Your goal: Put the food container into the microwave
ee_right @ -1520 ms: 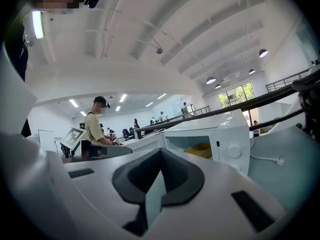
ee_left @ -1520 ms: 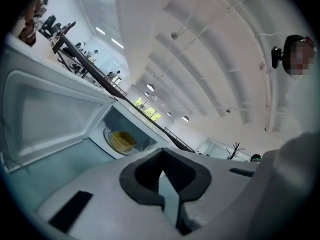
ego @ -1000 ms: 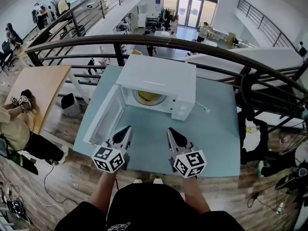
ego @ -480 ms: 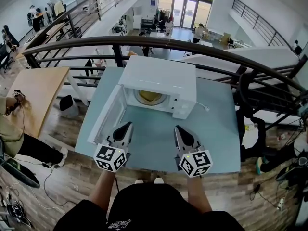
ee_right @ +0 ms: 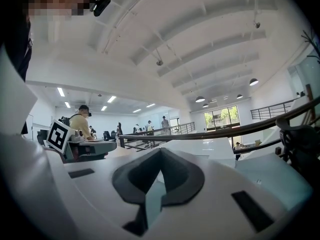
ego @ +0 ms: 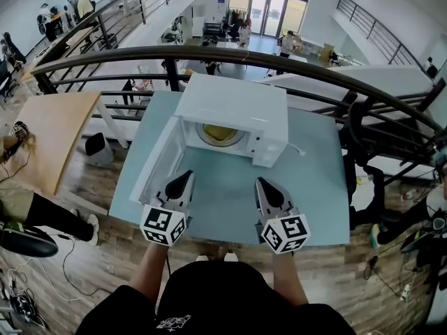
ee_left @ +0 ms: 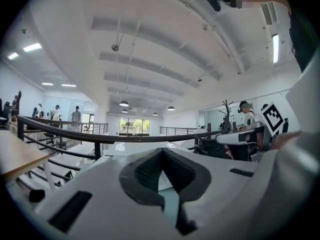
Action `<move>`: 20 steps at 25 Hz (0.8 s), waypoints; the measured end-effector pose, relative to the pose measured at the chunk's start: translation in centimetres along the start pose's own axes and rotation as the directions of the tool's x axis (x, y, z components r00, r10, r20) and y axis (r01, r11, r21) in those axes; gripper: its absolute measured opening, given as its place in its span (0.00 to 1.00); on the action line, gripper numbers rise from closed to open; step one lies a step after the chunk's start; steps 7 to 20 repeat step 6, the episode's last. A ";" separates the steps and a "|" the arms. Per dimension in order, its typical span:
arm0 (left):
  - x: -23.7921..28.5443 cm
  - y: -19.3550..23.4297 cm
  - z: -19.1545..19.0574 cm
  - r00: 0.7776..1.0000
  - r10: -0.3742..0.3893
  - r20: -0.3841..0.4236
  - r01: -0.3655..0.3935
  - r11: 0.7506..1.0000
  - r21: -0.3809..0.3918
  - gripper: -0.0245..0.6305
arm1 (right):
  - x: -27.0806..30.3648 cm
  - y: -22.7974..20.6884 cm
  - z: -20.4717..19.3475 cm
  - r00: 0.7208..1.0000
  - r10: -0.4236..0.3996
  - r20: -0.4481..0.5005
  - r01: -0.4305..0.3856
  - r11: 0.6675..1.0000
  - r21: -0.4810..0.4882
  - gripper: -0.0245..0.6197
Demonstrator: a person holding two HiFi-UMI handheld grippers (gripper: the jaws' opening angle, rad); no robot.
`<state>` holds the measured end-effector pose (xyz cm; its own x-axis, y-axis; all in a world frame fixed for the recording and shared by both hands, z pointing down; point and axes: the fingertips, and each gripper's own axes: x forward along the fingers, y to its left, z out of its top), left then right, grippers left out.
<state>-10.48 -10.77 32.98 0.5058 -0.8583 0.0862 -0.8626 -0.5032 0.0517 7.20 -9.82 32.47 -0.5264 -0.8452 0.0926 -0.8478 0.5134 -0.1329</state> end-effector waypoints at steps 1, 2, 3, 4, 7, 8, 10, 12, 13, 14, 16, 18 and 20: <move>0.0 -0.1 0.1 1.000 0.000 0.006 0.000 1.000 0.006 0.05 | 0.0 -0.1 0.0 1.000 0.000 0.001 0.000 1.000 -0.002 0.05; -0.1 -0.2 0.3 1.000 -0.002 0.012 0.002 1.000 0.012 0.05 | -0.1 0.0 0.0 1.000 -0.001 0.003 0.001 1.000 -0.003 0.05; -0.2 -0.2 0.5 1.000 -0.006 0.019 0.006 1.000 0.015 0.05 | -0.1 0.1 0.1 1.000 -0.003 0.006 0.003 1.000 -0.004 0.05; -0.4 -0.2 0.7 1.000 -0.012 0.024 0.012 1.000 0.018 0.05 | -0.1 0.4 0.2 1.000 -0.005 0.009 0.005 1.000 -0.004 0.05; -0.9 -0.1 1.2 0.999 -0.023 0.033 0.022 1.000 0.022 0.05 | -0.1 1.0 0.5 1.000 -0.009 0.013 0.009 1.000 -0.006 0.05; -0.9 -0.1 1.2 0.999 -0.023 0.033 0.022 1.000 0.022 0.05 | -0.1 1.0 0.5 1.000 -0.009 0.013 0.009 1.000 -0.006 0.05; -0.9 -0.1 1.2 0.999 -0.023 0.033 0.022 1.000 0.022 0.05 | -0.1 1.0 0.5 1.000 -0.009 0.013 0.009 1.000 -0.006 0.05; -0.9 -0.1 1.2 0.999 -0.023 0.033 0.022 1.000 0.022 0.05 | -0.1 1.0 0.5 1.000 -0.009 0.013 0.009 1.000 -0.006 0.05; -0.9 -0.1 1.2 0.999 -0.023 0.033 0.022 1.000 0.022 0.05 | -0.1 1.0 0.5 1.000 -0.009 0.013 0.009 1.000 -0.006 0.05; -0.9 -0.1 1.2 0.999 -0.023 0.033 0.022 1.000 0.022 0.05 | -0.1 1.0 0.5 1.000 -0.009 0.013 0.009 1.000 -0.006 0.05; -0.9 -0.1 1.2 0.999 -0.023 0.033 0.022 1.000 0.022 0.05 | -0.1 1.0 0.5 1.000 -0.009 0.013 0.009 1.000 -0.006 0.05; -0.9 -0.1 1.2 0.999 -0.023 0.033 0.022 1.000 0.022 0.05 | -0.1 1.0 0.5 1.000 -0.009 0.013 0.009 1.000 -0.006 0.05; -0.9 -0.1 1.2 0.999 -0.023 0.033 0.022 1.000 0.022 0.05 | -0.1 1.0 0.5 1.000 -0.009 0.013 0.009 1.000 -0.006 0.05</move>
